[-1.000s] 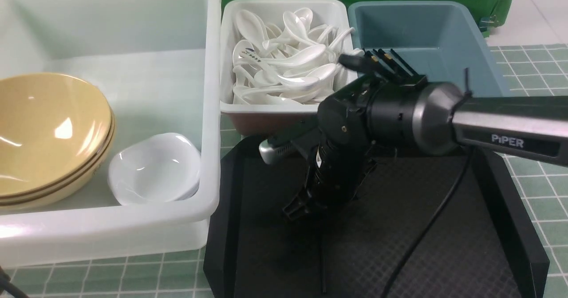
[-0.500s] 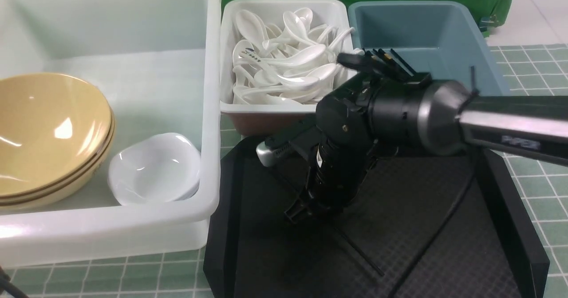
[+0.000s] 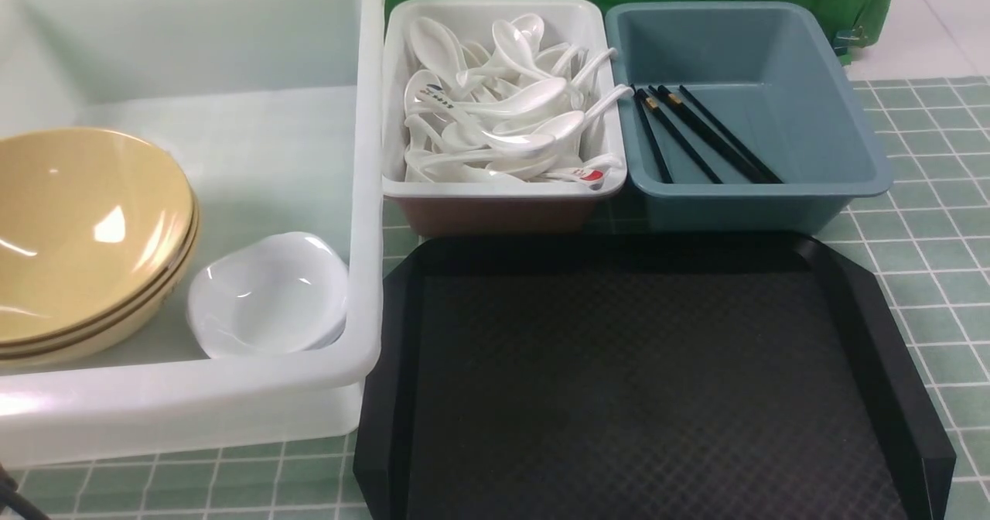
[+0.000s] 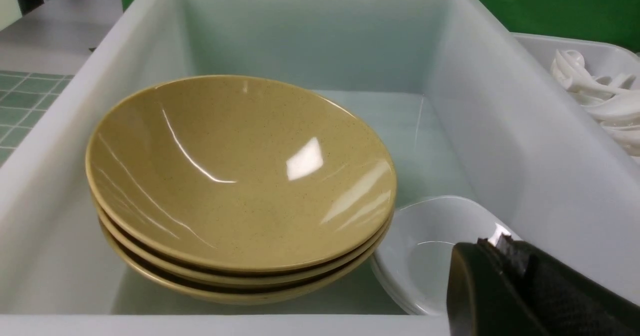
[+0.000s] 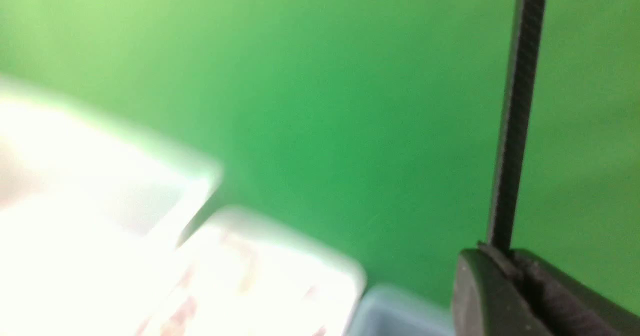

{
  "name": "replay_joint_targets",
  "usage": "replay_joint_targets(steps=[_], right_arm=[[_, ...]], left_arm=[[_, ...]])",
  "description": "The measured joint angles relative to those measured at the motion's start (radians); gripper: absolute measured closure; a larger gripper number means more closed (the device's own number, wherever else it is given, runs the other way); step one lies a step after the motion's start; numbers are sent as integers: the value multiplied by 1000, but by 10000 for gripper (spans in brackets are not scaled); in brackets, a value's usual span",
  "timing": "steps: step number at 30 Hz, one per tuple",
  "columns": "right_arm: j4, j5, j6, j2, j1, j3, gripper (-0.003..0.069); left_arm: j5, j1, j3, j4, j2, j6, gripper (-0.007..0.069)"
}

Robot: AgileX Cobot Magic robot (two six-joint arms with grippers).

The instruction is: On blue table put chopsticks spoon bowls plates into blue grey white boxes.

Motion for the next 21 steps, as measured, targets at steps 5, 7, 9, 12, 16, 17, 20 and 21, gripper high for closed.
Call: replay_joint_targets(steps=[5,7,9,12,16,17,20,21], right_arm=[[-42,-85,56,152,-172,0,599],[-23,-74,58,265,-223,0,599],[9,-22,57,359,-245,5,599],[68,54,11,462,-250,10,599],[125,37,-128,523,-242,10,599],[129,28,-144,533,-241,9,599],[131,9,-161,573,-241,8,600],[132,-1,-162,595,-241,8,600]], left_arm=[[-6,0,0,0,0,0,623],[-6,0,0,0,0,0,623],[-6,0,0,0,0,0,623],[-6,0,0,0,0,2,623],[-6,0,0,0,0,0,623],[-5,0,0,0,0,0,623],[-5,0,0,0,0,0,623],[-5,0,0,0,0,0,623]])
